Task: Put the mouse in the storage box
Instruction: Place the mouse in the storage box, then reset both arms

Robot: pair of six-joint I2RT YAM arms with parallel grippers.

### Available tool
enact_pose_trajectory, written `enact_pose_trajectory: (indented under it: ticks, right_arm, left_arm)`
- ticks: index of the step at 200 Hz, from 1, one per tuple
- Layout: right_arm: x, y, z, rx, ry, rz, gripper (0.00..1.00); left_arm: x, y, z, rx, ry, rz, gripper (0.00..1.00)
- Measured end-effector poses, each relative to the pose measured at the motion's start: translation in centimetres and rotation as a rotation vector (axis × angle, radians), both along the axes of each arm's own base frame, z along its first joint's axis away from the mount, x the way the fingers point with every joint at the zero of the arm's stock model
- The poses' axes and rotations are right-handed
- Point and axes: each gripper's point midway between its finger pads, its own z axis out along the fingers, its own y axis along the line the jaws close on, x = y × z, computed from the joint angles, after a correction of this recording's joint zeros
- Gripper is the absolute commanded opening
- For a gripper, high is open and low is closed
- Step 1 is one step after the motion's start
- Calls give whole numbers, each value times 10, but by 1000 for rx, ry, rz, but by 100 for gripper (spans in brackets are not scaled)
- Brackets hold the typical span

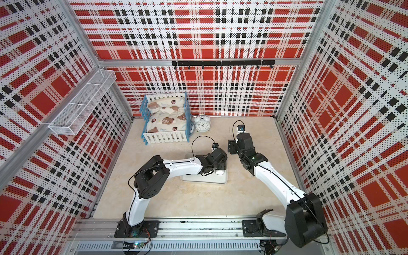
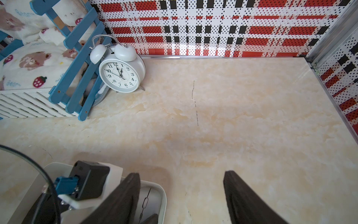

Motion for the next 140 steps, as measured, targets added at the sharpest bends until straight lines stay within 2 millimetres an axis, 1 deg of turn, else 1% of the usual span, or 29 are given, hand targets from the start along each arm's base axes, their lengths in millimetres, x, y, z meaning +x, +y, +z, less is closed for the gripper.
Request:
enact_pose_trajectory:
  ticks: [34,67,87,112,127,140]
  right_arm:
    - [0,0,0,-3,0,1,75]
    - [0,0,0,-6,-1,3,75]
    - [0,0,-2,-9,-1,5,75]
    - [-2,-1,-8,-16,7,7,75]
    - [-3,-1,-10,-19,12,7,76]
    - [-3,-2,-11,-22,12,5,76]
  left_arm:
    - [3,2,12,-5,-23,11,72]
    - [7,5,40,-22,-76,18,72]
    - [12,9,66,-29,-132,23,72]
    - [21,21,109,-32,-231,39,73]
    - [31,34,139,-40,-301,61,72]
    - [42,55,166,-49,-374,96,73]
